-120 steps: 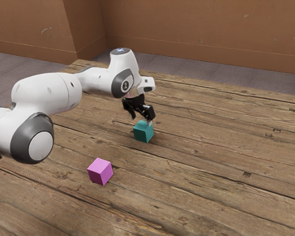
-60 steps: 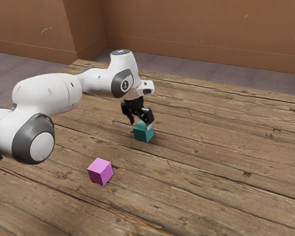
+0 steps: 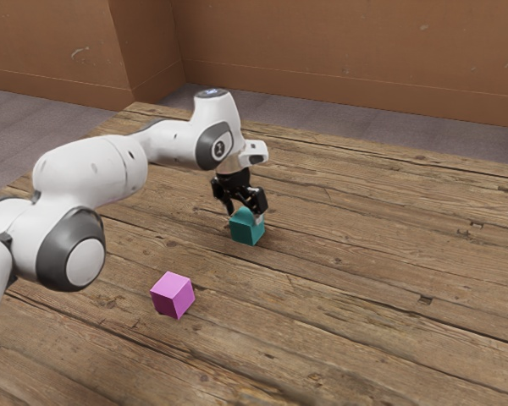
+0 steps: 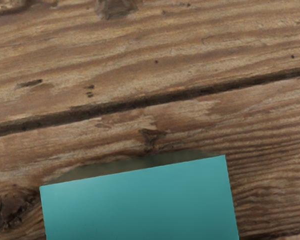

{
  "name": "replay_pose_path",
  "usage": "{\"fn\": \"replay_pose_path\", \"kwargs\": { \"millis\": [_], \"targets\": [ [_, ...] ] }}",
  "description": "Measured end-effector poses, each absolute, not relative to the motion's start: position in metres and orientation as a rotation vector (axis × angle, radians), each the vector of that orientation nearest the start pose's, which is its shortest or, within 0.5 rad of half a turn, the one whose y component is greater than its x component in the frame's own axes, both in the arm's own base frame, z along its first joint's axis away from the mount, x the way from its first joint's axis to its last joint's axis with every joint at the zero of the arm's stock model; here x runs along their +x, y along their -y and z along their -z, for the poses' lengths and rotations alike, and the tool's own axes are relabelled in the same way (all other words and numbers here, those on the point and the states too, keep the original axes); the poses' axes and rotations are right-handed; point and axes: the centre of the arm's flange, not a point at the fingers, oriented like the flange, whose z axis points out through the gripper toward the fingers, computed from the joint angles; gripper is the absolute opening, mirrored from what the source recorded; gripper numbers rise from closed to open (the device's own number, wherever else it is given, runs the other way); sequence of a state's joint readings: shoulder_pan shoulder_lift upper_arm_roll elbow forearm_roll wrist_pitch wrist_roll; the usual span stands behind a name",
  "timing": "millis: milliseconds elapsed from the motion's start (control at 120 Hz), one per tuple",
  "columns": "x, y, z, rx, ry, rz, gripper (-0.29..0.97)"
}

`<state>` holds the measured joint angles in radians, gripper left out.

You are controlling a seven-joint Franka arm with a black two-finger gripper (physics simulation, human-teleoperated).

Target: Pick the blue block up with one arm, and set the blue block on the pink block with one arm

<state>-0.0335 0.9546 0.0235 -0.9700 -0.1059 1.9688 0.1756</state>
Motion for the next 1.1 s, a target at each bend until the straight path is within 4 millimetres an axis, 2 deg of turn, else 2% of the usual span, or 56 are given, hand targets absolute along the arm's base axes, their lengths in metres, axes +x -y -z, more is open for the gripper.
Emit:
{"fn": "replay_pose_path", "kwargs": {
  "millis": [225,517,1100],
  "targets": [
    [0.79,0.021,-0.276,-3.208,-0.244,0.073,0.66],
    [0.791,0.02,-0.268,-3.21,-0.236,0.062,0.66],
    [0.793,0.021,-0.265,-3.229,-0.189,0.058,0.66]
  ]
}}
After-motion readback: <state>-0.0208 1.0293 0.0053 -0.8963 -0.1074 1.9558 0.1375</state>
